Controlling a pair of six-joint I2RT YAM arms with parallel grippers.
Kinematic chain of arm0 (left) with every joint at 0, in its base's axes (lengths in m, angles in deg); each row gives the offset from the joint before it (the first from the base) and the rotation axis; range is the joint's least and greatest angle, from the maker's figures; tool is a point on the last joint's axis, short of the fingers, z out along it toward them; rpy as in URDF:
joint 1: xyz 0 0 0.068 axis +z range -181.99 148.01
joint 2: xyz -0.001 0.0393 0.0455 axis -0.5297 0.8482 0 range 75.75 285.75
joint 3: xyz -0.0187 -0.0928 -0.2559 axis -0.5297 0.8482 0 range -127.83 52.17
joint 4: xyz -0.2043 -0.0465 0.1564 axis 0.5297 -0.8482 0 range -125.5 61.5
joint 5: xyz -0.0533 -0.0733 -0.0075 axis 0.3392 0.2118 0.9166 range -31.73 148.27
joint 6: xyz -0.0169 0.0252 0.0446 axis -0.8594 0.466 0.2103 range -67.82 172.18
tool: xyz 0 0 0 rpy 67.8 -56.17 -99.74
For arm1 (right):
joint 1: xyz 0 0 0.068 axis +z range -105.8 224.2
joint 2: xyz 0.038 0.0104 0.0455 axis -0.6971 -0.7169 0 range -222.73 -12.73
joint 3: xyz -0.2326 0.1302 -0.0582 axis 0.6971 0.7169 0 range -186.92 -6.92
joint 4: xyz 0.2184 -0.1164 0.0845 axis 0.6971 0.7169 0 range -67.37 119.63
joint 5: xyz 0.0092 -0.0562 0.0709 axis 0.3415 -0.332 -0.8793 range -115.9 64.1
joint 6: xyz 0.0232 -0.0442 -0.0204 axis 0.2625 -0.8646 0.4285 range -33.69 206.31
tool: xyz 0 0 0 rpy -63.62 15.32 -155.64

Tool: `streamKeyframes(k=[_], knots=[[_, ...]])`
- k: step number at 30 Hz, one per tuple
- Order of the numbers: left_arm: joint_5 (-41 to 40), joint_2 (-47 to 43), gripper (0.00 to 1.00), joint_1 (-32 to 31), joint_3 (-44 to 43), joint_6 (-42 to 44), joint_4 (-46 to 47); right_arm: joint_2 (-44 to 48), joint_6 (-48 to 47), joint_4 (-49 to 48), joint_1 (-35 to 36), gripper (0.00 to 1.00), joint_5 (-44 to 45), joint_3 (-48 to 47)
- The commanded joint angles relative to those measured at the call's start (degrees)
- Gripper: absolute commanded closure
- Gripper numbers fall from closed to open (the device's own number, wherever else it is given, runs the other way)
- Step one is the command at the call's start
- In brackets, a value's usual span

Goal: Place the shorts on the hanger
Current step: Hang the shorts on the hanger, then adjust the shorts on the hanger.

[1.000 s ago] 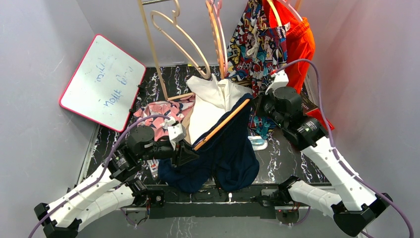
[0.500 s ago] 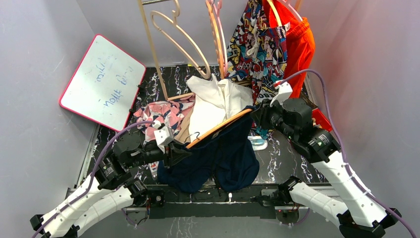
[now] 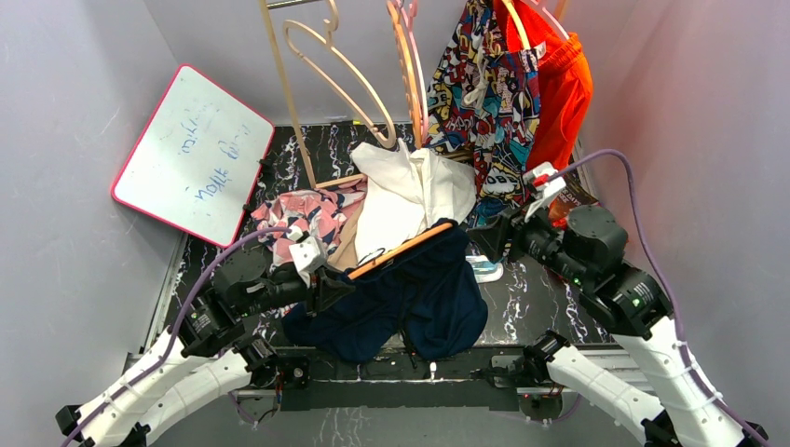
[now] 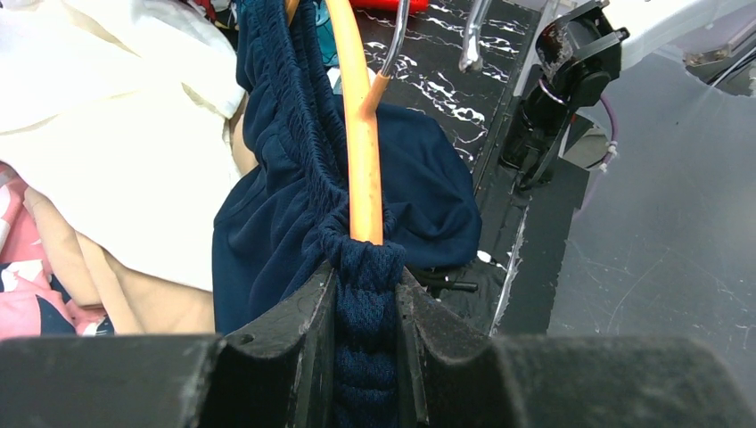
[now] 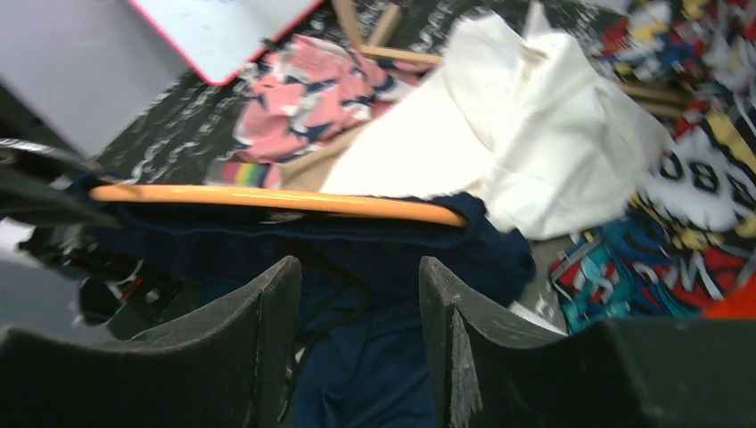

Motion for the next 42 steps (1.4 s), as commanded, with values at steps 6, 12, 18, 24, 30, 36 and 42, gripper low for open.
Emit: streamKeyframes(k=[6, 12, 18, 24, 30, 36, 42], knots=[[10.81, 0.12, 1.0, 0.22, -6.56, -1.03, 4.53, 2.6, -6.34, -22.73, 0.21, 0.36, -24.68, 10.47], [17.71, 3.22, 1.0, 0.26, -8.99, -1.98, 2.49, 2.37, -8.94, -29.19, 0.2, 0.34, -32.99, 11.11], [18.8, 5.14, 1.0, 0.22, -10.05, -0.76, 1.92, -0.84, -11.3, -23.7, 0.25, 0.36, -40.38, 6.6], [17.66, 7.86, 1.0, 0.22, -11.05, 0.42, 3.03, -2.13, -10.92, -23.06, 0.26, 0.41, -44.5, 6.21], [15.82, 9.51, 1.0, 0.22, -11.22, 0.16, 6.45, -2.13, -10.17, -24.52, 0.87, 0.4, -45.67, 7.56], [17.05, 13.55, 1.0, 0.22, -12.13, 0.11, 10.19, -1.92, -10.69, -25.54, 1.5, 0.41, -43.98, 9.51], [19.46, 17.23, 1.0, 0.21, -13.88, 0.11, 11.94, -1.36, -12.31, -24.3, 2.44, 0.43, -40.87, 9.71]])
